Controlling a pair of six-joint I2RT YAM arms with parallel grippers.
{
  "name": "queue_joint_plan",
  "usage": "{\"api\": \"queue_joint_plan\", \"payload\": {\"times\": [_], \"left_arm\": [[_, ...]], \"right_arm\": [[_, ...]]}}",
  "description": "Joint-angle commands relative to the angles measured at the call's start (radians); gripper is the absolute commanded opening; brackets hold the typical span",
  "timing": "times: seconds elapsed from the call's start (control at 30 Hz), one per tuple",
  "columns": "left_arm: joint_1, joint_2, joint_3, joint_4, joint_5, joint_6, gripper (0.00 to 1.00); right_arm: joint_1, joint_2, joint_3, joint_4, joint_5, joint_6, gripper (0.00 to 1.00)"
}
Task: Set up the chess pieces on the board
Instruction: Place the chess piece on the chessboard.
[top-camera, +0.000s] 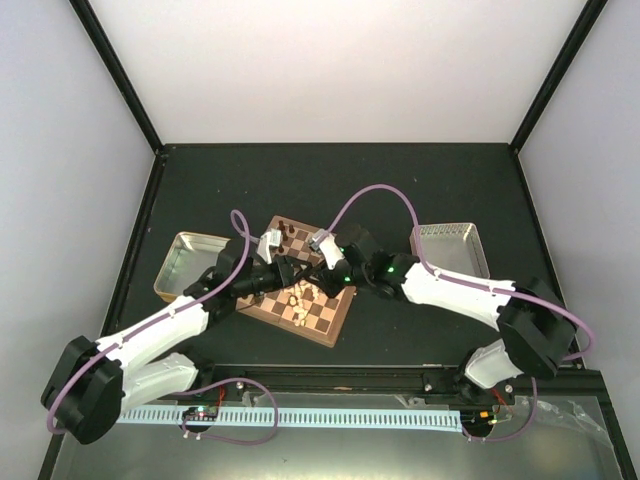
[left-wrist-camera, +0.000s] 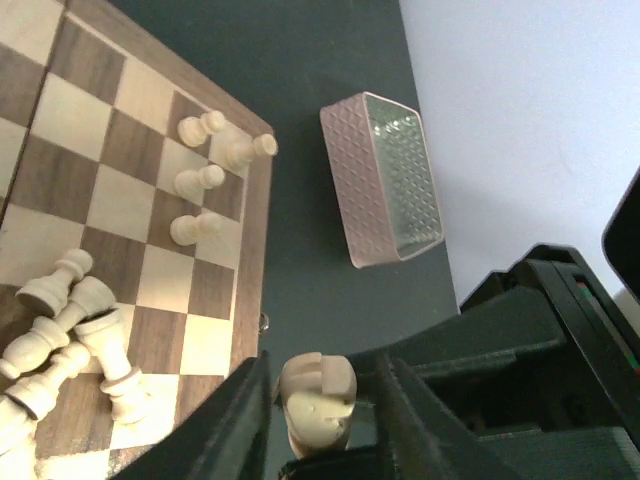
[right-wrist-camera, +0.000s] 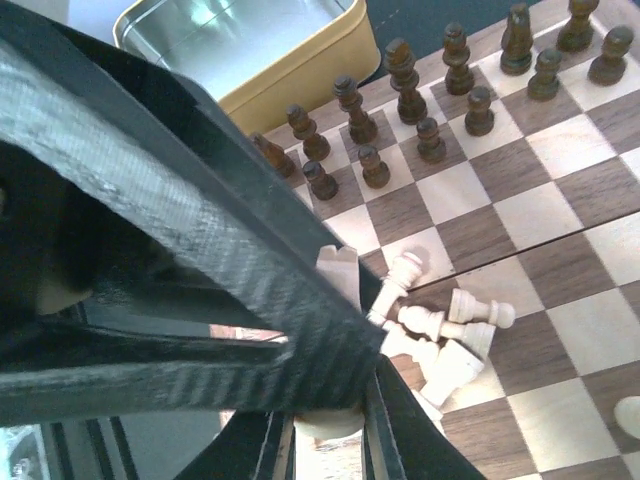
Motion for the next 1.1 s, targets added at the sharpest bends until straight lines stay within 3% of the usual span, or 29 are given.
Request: {"api": "queue_joint_plan", "payload": {"times": [0.0, 0.23, 0.43, 0.63, 1.07], "left_arm": [[0.026, -0.036, 0.047, -0.023, 0.149, 0.022, 0.36], [0.092, 0.003, 0.112, -0.156, 0.408, 0.167, 0.55], [0.091, 0.066, 0.126, -0.134, 0.524, 0.204, 0.56], [0.092, 0.089, 0.123, -0.120, 0.528, 0.207, 0.35], [0.091, 0.122, 0.126, -0.071, 0.484, 0.184, 0.13]], "right_arm": [[-0.001, -0.068, -0.042, 0.038, 0.038, -0.115, 0.05], [-0.002, -0.157, -0.111, 0.044, -0.033, -0.279, 0.06], [-0.001, -0.149, -0.097, 0.017, -0.064, -0.331, 0.06], [-0.001, -0.146, -0.090, -0.009, -0.083, -0.350, 0.06], [-0.001, -0.138, -0.089, -0.039, -0.105, -0.340, 0.11]]}}
